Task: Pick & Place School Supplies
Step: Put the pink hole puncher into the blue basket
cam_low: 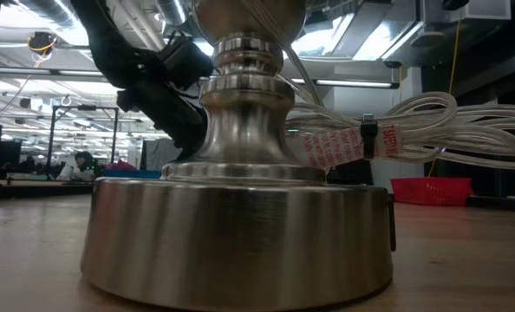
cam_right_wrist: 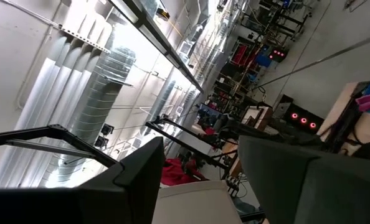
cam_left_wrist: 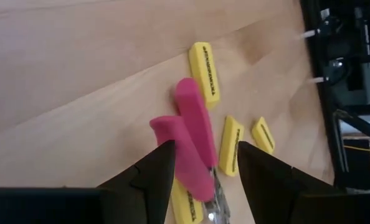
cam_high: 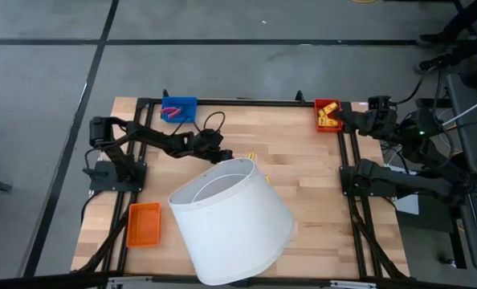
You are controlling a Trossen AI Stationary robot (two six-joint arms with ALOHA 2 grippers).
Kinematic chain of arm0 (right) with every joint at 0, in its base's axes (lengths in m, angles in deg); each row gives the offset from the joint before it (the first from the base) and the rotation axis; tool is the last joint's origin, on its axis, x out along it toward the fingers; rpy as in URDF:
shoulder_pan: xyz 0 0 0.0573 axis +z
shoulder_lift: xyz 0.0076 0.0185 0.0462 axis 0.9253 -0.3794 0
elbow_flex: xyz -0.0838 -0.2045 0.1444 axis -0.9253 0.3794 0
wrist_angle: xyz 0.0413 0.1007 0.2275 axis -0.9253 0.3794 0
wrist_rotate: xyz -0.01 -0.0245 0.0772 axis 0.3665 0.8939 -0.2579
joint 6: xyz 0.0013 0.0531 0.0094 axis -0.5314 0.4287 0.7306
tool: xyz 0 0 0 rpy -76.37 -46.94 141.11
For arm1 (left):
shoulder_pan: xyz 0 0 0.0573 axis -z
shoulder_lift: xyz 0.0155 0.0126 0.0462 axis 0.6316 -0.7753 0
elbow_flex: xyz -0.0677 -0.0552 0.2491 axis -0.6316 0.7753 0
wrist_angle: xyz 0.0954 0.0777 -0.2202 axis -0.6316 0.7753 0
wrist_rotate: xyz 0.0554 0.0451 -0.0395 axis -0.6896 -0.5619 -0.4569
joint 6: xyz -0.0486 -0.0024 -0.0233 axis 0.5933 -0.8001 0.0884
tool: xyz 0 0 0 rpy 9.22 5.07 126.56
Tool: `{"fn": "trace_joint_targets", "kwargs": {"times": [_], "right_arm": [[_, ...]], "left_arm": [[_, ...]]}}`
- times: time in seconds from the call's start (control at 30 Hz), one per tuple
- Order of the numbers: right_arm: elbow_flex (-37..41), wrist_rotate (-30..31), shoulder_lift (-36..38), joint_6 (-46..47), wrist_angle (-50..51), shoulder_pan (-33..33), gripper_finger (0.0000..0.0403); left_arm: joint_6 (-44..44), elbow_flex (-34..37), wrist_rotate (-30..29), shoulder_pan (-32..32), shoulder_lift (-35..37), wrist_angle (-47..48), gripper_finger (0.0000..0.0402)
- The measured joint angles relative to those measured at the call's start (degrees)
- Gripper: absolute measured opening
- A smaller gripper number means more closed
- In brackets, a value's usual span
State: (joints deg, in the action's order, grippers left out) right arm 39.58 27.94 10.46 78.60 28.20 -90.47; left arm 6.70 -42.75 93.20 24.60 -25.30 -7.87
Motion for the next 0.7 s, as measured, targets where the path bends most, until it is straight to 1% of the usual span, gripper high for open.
{"fn": "trace_joint_targets", "kwargs": {"times": [0.2,0.47,0.7], "right_arm": [[0.00,0.52,0.00,-0.01,-0.44,1.02,0.0213],[0.00,1.16,-0.02,-0.04,-0.42,1.31,0.0213],[0.00,1.16,-0.02,-0.04,-0.42,1.31,0.0213]], "left_arm": [[-0.96,-1.16,-0.42,0.00,-2.54,3.88,0.0169],[-0.47,-1.20,-0.33,0.00,-4.45,2.40,0.0169],[1.06,-1.18,-0.19,-0.19,-4.52,0.04,0.0164]]}}
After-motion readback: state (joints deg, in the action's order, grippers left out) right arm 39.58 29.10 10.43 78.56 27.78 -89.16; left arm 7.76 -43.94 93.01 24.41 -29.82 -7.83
